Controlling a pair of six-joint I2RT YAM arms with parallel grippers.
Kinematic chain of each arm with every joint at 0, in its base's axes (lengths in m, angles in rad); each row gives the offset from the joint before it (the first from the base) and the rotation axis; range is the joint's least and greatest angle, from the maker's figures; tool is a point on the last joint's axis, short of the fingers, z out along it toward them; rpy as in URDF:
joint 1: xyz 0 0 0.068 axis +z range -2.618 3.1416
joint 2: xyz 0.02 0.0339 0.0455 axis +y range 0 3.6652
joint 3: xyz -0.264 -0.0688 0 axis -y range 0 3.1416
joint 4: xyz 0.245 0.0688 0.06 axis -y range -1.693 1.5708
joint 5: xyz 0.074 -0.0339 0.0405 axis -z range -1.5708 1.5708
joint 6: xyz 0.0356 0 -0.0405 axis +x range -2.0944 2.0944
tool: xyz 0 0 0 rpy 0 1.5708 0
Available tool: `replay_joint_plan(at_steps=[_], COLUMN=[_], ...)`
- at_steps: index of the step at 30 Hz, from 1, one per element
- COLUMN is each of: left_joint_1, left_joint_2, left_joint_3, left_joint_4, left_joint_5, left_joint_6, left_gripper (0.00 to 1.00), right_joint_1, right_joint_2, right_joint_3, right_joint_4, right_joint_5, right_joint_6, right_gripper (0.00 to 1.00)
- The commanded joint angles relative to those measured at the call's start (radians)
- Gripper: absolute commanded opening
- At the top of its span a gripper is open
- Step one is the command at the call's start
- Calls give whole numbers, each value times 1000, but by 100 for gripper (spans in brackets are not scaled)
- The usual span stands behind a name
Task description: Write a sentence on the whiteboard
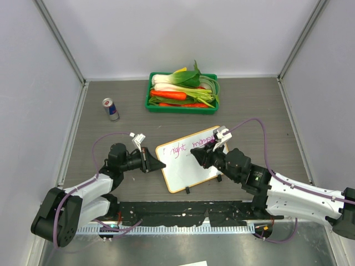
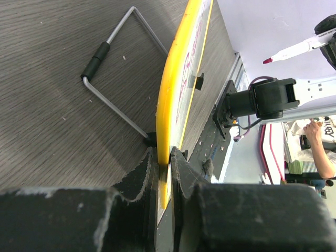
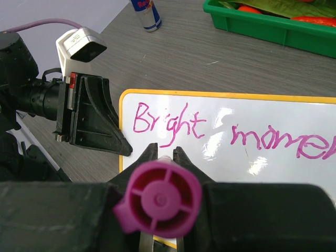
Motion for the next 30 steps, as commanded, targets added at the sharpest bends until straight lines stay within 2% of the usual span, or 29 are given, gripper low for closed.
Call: replay_joint_plan(at_steps=[1, 30], left_joint_1=[1, 1], left_joint_2=[11, 10], left_joint_3=[10, 10], left_joint_4=[5, 4], left_joint_5=[-14, -17], left_joint_6=[38, 38], left_gripper=[0, 0], right_joint_1=[3, 2], right_joint_2=[-7, -4], right_joint_3=[-3, -21], right_joint_4=[46, 72], right_joint_5=[12, -28], right_joint_6=[-11, -5], right_gripper=[2, 1])
